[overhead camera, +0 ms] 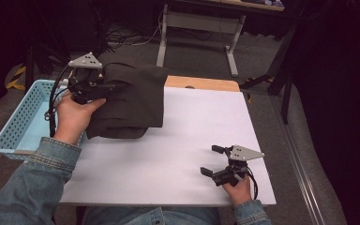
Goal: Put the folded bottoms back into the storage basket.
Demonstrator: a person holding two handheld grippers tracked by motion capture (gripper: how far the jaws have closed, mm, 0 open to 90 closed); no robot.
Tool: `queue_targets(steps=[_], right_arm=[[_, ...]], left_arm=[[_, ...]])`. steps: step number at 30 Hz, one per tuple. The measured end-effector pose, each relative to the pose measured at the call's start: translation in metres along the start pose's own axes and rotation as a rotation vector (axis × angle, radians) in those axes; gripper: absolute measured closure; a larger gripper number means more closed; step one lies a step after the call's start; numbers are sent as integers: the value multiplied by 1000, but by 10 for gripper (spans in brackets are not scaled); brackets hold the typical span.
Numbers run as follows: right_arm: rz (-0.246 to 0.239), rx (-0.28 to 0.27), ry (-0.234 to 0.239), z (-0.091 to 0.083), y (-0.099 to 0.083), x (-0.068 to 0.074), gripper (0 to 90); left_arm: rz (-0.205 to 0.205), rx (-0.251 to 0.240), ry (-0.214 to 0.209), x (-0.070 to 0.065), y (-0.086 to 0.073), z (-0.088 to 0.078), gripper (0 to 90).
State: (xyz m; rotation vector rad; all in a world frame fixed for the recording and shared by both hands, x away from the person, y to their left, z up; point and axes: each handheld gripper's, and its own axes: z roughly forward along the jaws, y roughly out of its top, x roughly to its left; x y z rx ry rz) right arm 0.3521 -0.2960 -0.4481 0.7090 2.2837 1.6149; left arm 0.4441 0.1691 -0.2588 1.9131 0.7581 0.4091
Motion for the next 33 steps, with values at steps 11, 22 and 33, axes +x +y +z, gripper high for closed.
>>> queue_targets(steps=[11,22,33], right_arm=[[1,0,0,0,0,0,2],[2,3,1,1,0,0,2],[5,6,-1,1,0,0,2]], left_arm=[[-8,-5,53,14,-1,-23,725],[-31,-26,96,28,-5,-45,725],[-35,-35,135,39,-8,-68,725]])
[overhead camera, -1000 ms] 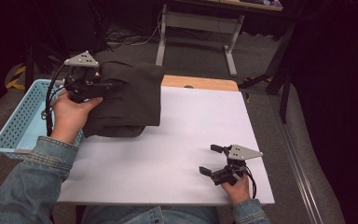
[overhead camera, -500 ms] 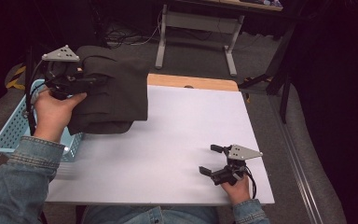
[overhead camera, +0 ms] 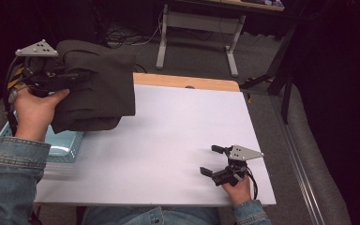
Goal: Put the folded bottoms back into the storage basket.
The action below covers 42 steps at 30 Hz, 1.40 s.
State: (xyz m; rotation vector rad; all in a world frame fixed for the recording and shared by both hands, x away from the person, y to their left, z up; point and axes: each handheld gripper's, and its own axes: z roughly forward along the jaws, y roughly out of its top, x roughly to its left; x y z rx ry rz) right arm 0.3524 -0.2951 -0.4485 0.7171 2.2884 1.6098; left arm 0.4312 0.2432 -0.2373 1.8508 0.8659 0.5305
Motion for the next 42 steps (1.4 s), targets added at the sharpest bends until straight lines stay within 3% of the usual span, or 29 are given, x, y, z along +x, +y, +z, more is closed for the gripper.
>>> queue_targets(steps=[24,33,42], right_arm=[[-2,0,5,0,0,0,2],[-3,5,9,1,0,0,2],[-3,10,13,1,0,0,2]], left_arm=[[5,12,78,30,-18,-39,725],[-9,11,58,48,-31,-54,724],[6,49,45,59,-43,-64,723]])
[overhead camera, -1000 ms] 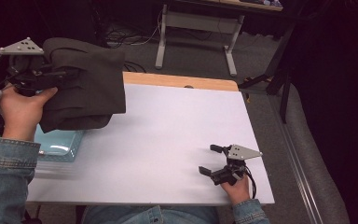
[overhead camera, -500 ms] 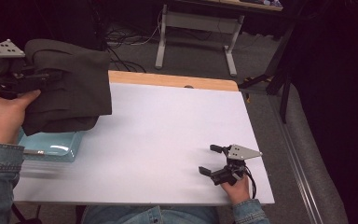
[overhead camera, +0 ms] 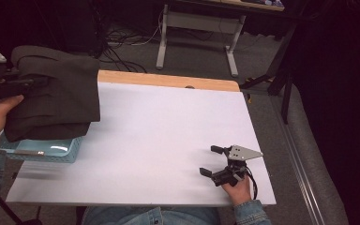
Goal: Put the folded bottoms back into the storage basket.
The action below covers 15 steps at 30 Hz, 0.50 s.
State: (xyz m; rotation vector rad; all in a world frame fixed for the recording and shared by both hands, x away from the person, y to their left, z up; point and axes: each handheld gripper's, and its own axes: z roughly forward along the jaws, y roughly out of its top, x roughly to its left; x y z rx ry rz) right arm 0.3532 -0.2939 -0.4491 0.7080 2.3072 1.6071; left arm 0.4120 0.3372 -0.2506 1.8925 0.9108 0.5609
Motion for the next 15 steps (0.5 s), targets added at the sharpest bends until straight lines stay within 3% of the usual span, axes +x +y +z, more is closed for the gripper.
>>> queue_targets(steps=[15], right_arm=[[2,3,3,1,0,0,2]], left_arm=[[15,95,-5,16,-18,-3,722]])
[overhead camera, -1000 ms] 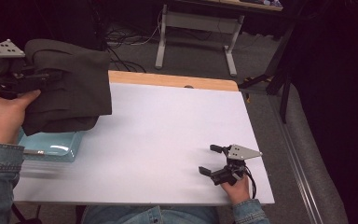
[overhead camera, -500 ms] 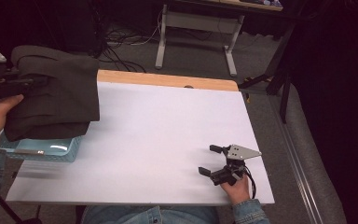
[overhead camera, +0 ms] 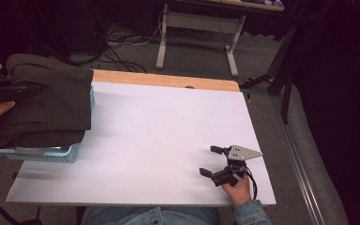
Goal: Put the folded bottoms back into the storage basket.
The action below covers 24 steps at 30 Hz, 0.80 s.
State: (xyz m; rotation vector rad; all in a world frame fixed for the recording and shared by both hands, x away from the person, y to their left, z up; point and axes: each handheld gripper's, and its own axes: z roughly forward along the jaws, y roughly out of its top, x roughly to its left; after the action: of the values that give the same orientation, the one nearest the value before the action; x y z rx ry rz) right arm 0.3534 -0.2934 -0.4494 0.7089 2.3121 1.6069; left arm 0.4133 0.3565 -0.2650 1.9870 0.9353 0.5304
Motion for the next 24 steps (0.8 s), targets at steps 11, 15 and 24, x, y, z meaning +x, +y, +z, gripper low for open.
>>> queue_targets(steps=[11,15,24], right_arm=[[0,0,-2,0,0,0,2],[0,1,-3,0,0,0,2],[2,1,-4,0,0,0,2]], left_arm=[[-17,65,-7,13,-12,6,721],[-34,84,-4,18,-15,11,720],[-68,127,7,26,-22,23,715]])
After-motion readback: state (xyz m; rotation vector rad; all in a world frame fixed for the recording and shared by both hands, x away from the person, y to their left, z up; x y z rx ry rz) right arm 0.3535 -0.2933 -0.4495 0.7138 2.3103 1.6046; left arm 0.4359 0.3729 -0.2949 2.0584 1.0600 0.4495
